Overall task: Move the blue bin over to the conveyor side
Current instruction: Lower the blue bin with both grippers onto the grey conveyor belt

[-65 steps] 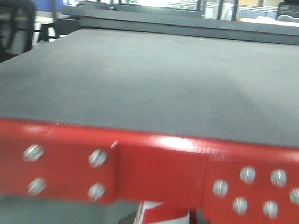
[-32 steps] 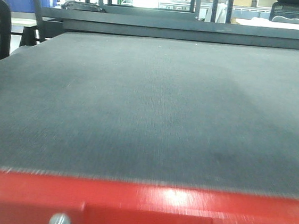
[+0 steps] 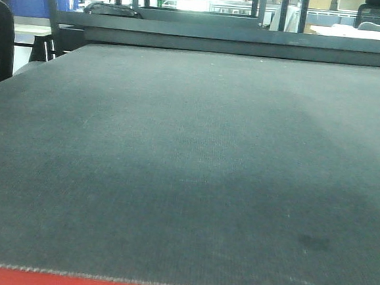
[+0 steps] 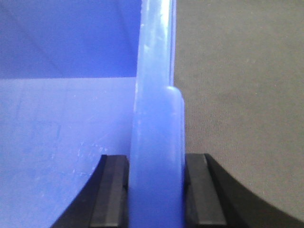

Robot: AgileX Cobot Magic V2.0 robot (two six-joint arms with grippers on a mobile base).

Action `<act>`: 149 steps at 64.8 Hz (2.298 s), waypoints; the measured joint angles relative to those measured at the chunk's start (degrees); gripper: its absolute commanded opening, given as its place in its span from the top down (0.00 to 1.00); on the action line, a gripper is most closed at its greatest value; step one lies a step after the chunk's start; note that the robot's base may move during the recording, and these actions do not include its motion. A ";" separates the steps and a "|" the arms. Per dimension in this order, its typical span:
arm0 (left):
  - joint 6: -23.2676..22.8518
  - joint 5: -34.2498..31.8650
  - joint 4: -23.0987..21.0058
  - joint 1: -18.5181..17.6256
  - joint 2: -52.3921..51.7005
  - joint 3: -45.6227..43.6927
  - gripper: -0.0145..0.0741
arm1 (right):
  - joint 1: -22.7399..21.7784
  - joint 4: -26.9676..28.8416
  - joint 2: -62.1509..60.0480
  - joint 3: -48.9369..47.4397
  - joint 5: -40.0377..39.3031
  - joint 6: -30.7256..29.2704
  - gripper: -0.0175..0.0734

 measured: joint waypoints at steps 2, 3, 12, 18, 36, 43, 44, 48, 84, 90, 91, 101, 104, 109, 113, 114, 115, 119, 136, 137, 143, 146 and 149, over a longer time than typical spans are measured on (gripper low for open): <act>0.00 0.00 0.00 0.00 0.00 0.00 0.87 | 0.00 0.00 0.00 0.00 0.00 0.00 0.90; 0.00 0.00 0.00 0.00 0.00 0.00 0.87 | 0.00 0.00 0.00 0.00 0.00 0.00 0.90; 0.00 0.00 0.00 0.00 0.00 0.00 0.87 | 0.00 0.00 0.00 0.00 0.00 0.00 0.90; 0.00 0.00 0.00 0.00 0.00 0.00 0.87 | 0.00 0.00 0.00 0.00 0.00 0.00 0.90; 0.00 0.00 0.00 0.00 0.00 0.00 0.87 | 0.00 0.00 0.00 0.00 0.00 0.00 0.90; 0.00 -0.36 0.00 0.00 0.00 0.00 0.87 | 0.00 0.00 0.00 0.00 0.00 0.00 0.90; 0.00 -0.50 0.00 0.00 0.00 0.00 0.87 | 0.00 0.00 0.00 0.00 0.00 0.00 0.90; 0.00 -1.41 0.00 0.00 0.00 0.00 0.87 | 0.00 0.00 0.00 0.00 0.00 0.00 0.90; 0.08 -8.49 -0.36 -0.04 0.00 0.00 0.87 | 0.00 0.00 0.00 0.00 -0.44 0.44 0.90; 0.08 -7.25 -0.59 -0.04 0.00 0.00 0.87 | 0.00 0.00 0.00 0.00 -0.44 0.44 0.90; 0.08 -7.15 -0.59 -0.04 0.00 0.00 0.87 | 0.00 0.00 0.00 0.00 -0.44 0.44 0.90; 0.08 -6.53 -0.59 -0.04 0.00 0.00 0.87 | 0.00 0.00 0.10 0.00 -0.44 0.44 0.90; 0.08 -6.37 -0.59 -0.04 0.00 0.00 0.87 | 0.00 0.00 0.35 0.00 -0.44 0.44 0.90; 0.08 -5.34 -0.59 -0.04 0.28 0.00 0.87 | 0.00 0.00 1.12 0.00 -0.44 0.44 0.90; 0.08 -4.36 -0.47 -0.04 0.81 0.14 0.87 | 0.00 0.00 1.77 0.33 -0.44 0.44 0.90; 0.08 -4.24 -0.38 -0.04 0.94 0.13 0.87 | 0.00 0.00 1.84 0.44 -0.44 0.34 0.90; 0.08 -4.09 -0.34 -0.04 1.12 0.27 0.87 | 0.00 0.00 2.12 0.62 -0.44 0.34 0.90; 0.08 -3.84 -0.22 -0.04 2.03 0.91 0.87 | 0.00 0.00 2.99 1.17 -0.44 0.34 0.90; 0.22 -3.95 0.01 -0.04 7.15 6.96 0.87 | 0.00 -0.76 6.15 6.36 -1.18 0.24 0.90; 0.22 -4.09 -0.10 -0.04 7.29 7.46 0.87 | 0.00 -0.85 6.15 6.90 -1.30 0.24 0.90; 0.25 -6.53 -0.34 -0.04 8.39 10.93 0.87 | 0.00 -0.99 6.28 11.12 -3.70 0.24 0.90; 0.25 -8.27 -0.34 -0.04 8.76 12.84 0.87 | 0.00 -0.99 6.28 13.52 -5.96 0.24 0.90; 0.35 -9.97 -0.34 -0.04 9.00 14.95 0.87 | 0.00 -0.99 6.28 16.36 -7.93 0.34 0.90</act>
